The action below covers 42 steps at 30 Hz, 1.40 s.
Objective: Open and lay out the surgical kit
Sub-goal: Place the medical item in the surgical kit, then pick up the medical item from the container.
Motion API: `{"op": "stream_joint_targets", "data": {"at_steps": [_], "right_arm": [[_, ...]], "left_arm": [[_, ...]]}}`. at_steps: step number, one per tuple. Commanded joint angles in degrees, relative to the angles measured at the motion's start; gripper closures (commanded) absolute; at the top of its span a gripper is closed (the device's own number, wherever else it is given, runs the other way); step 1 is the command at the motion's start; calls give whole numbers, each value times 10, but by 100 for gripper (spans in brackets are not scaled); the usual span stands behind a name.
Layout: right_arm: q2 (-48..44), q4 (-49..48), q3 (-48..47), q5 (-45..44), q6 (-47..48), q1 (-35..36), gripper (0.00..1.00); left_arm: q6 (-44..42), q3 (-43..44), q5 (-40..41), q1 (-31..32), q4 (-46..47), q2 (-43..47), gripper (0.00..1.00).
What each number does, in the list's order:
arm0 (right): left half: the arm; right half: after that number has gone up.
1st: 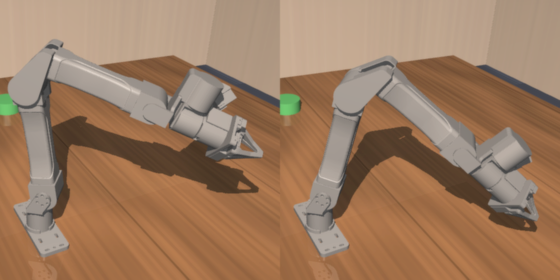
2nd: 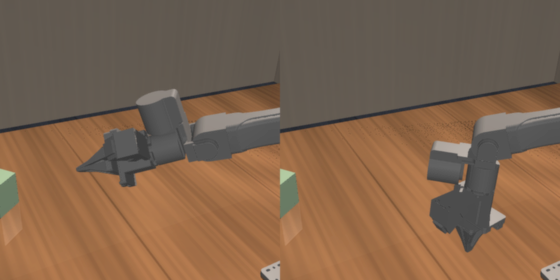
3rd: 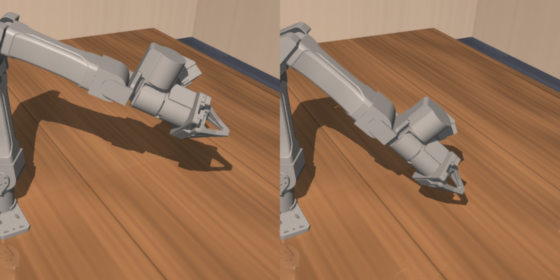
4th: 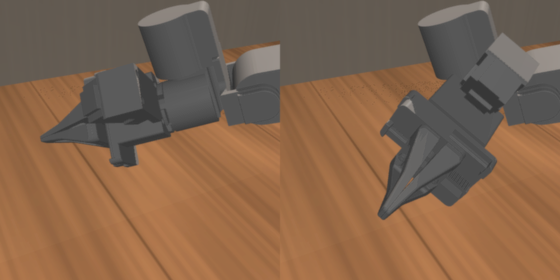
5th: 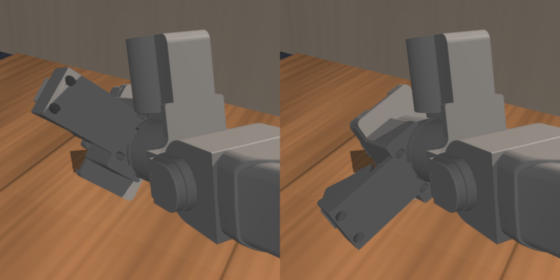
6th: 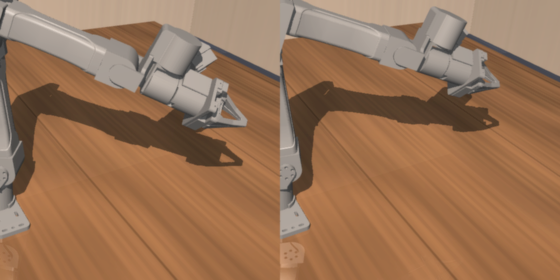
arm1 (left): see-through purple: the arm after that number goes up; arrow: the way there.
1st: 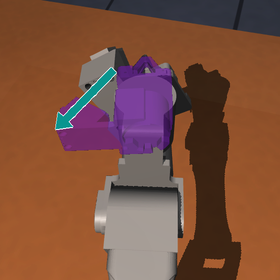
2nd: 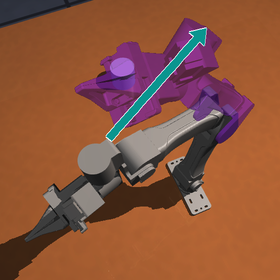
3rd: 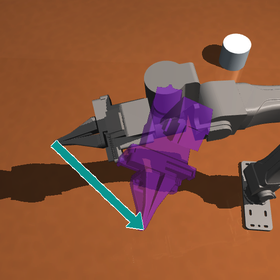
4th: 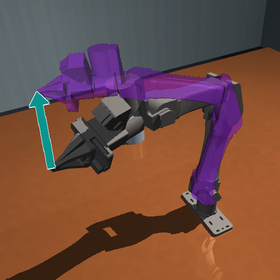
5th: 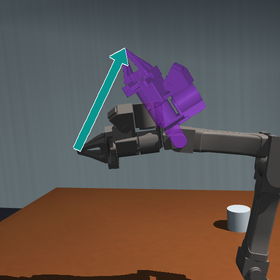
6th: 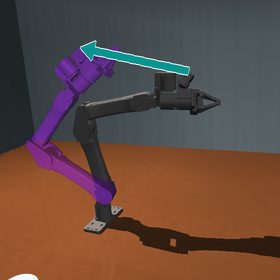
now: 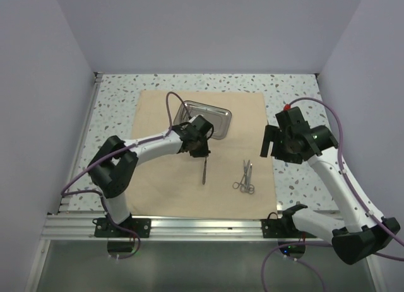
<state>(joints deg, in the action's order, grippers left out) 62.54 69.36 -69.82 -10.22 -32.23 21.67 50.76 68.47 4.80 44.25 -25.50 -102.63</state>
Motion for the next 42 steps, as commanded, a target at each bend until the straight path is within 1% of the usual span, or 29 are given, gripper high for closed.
{"op": "stream_joint_targets", "data": {"at_steps": [1,3,4,5,6,7,8,9,11,12,13,14,15,16,17,18,19,20,21,22,25,28,32,35,42], "right_arm": [[-15,16,6,11,16,-2,16],[-17,19,4,9,16,-2,16],[-17,22,2,8,17,-2,16],[-17,24,0,5,16,-3,16],[-16,23,-3,5,14,-3,16],[-16,24,-6,3,13,-2,16],[-15,23,-7,-1,11,-3,16],[-15,23,-8,-2,6,-2,16],[-13,19,-12,-5,1,-2,16],[-12,18,-13,-6,-7,-2,16],[-9,17,-18,-7,-11,-3,16],[-8,17,-20,-9,-15,-3,16],[-7,17,-22,-13,-21,-2,16],[-5,18,-27,-18,-25,-3,16],[-1,21,-30,-23,-27,-3,16],[1,23,-34,-28,-32,-3,16],[3,27,-40,-37,-35,-3,16],[7,29,-43,-38,-37,-3,16],[7,31,-45,-42,-42,-3,16],[10,35,-48,-49,-44,-3,16],[21,43,-56,-64,-49,-3,16],[39,40,-63,-80,-50,-3,16],[70,27,-70,-85,-50,-2,16],[85,26,-80,-88,-49,-3,16],[87,24,-78,-94,-55,-3,16]], "left_arm": [[43,14,28,20,-6,6,70],[34,35,38,20,-31,10,65],[16,47,48,20,-44,11,60],[4,61,71,18,-58,10,58],[-9,95,84,16,-81,9,57],[-43,113,93,13,-89,3,56],[-62,131,106,1,-93,-10,56],[-78,168,110,-6,-101,-20,56],[-125,209,113,-36,-104,-56,60],[-140,255,111,-48,-106,-72,61],[-168,279,108,-60,-107,-88,62],[-183,306,102,-81,-108,-126,63],[-200,358,98,-90,-111,-147,63],[-230,387,95,-99,-113,-167,63],[-246,416,89,-112,-117,-211,63],[-263,469,87,-117,-119,-231,63],[-294,494,82,-122,-118,-251,62],[-306,517,73,-130,-118,-286,62],[-319,551,70,-134,-111,-301,62],[-339,562,64,-137,-103,-313,62],[-361,583,35,-145,-69,-346,60],[-363,587,1,-151,-43,-364,59],[-363,582,-63,-152,-17,-380,59],[-365,582,-71,-152,-7,-389,59],[-378,592,-52,-152,-18,-416,58]]}}
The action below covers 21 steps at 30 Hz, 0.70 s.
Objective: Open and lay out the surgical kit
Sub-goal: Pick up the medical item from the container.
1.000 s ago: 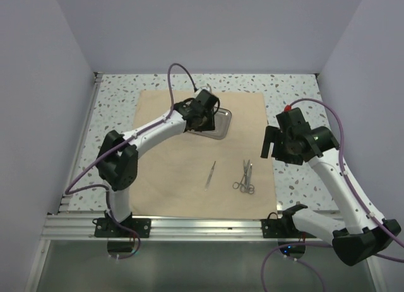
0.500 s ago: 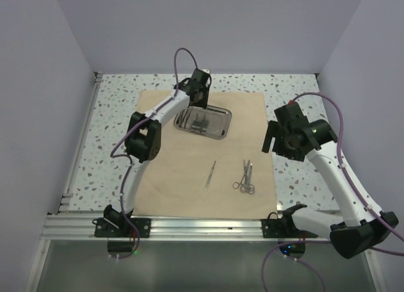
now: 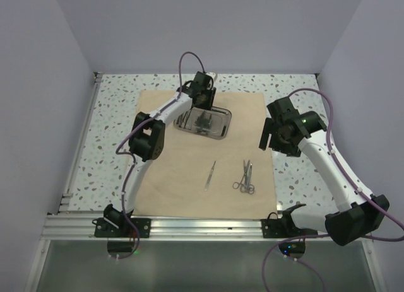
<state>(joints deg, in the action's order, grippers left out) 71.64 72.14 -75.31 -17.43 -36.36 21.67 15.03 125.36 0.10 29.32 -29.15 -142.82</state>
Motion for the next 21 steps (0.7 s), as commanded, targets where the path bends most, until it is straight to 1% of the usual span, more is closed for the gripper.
{"op": "stream_joint_targets", "data": {"at_steps": [1,6,7,10,11,13,14,21], "right_arm": [[-4,-4,-22,-22,-13,-2,16],[-4,-2,-22,-24,-13,-3,16],[-4,-2,-21,-25,-12,-2,16],[-3,-3,-23,-24,-10,-2,16],[-1,-4,-24,-24,-10,-3,16],[-1,-4,-24,-24,-9,-3,16],[-1,-4,-24,-24,-10,-3,16],[-4,-13,-15,-18,-8,-3,16]], "left_arm": [[-22,23,-3,-2,16,-19,58],[-27,29,-3,-2,0,-41,58],[-26,30,12,-2,-2,-44,58],[-26,30,19,-2,-17,-52,63],[-27,30,23,-2,-22,-53,70],[-30,27,40,-2,-36,-55,74],[-34,25,46,-2,-40,-55,78],[-56,3,110,-1,-86,-61,80]]}}
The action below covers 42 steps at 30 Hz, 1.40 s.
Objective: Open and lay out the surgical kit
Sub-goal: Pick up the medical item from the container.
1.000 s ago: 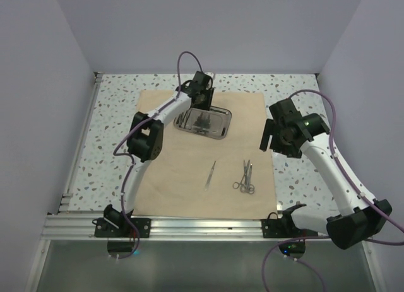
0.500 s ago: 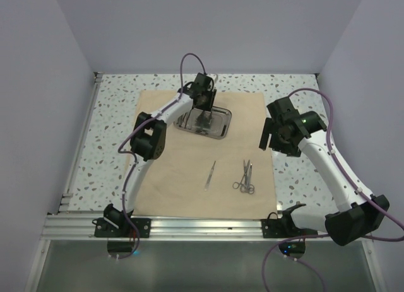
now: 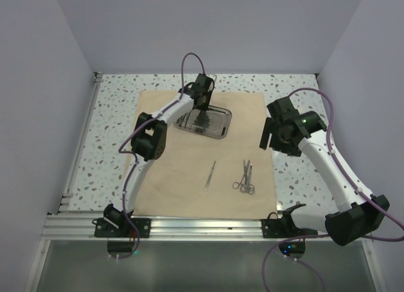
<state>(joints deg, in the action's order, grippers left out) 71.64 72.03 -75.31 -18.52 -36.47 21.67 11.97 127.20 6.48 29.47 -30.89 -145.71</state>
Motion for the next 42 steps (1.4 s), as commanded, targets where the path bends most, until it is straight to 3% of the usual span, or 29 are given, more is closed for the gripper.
{"op": "stream_joint_targets", "data": {"at_steps": [1,10,15,23,31,38,42], "right_arm": [[-5,-12,-14,-6,-6,-3,16],[-15,-24,1,2,7,-4,16],[-19,-28,2,2,15,-7,15],[-26,-30,4,16,20,-7,15],[-33,-36,5,36,18,-8,15],[-47,-44,16,51,16,-8,15],[-52,-46,20,59,17,-7,15]], "left_arm": [[-27,-13,49,-1,-81,-35,80],[-41,-16,26,13,-113,-51,84],[-40,0,1,22,-130,-70,100],[-13,9,-51,9,-126,-41,100],[70,-6,-206,-57,-79,44,100],[96,-1,-234,-84,-88,103,100],[104,-44,-245,-84,-83,144,100]]}}
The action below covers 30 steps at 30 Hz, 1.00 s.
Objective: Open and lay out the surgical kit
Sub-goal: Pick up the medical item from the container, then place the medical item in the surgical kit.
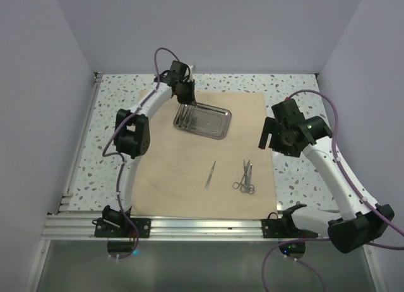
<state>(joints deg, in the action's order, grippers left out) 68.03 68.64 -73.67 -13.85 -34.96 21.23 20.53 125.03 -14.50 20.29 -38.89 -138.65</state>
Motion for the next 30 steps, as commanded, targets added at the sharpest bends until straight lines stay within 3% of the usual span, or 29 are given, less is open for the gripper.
{"op": "stream_joint_targets", "data": {"at_steps": [1,8,10,14,17,23,30], "right_arm": [[-18,-13,6,14,2,-3,15],[-31,-16,19,30,9,-3,16],[-35,-14,23,32,10,-2,16],[-51,-16,42,44,10,-3,16],[-66,-13,58,52,12,-3,16],[-98,5,77,52,20,-3,16],[-106,25,70,41,26,-3,16]], "left_arm": [[24,-34,-38,8,0,83,100],[63,-171,-46,14,36,194,100],[76,-248,-32,24,64,228,100],[99,-390,-4,80,108,313,100],[129,-449,21,126,128,342,100],[194,-509,69,190,162,370,100],[221,-491,105,212,131,351,100]]}}
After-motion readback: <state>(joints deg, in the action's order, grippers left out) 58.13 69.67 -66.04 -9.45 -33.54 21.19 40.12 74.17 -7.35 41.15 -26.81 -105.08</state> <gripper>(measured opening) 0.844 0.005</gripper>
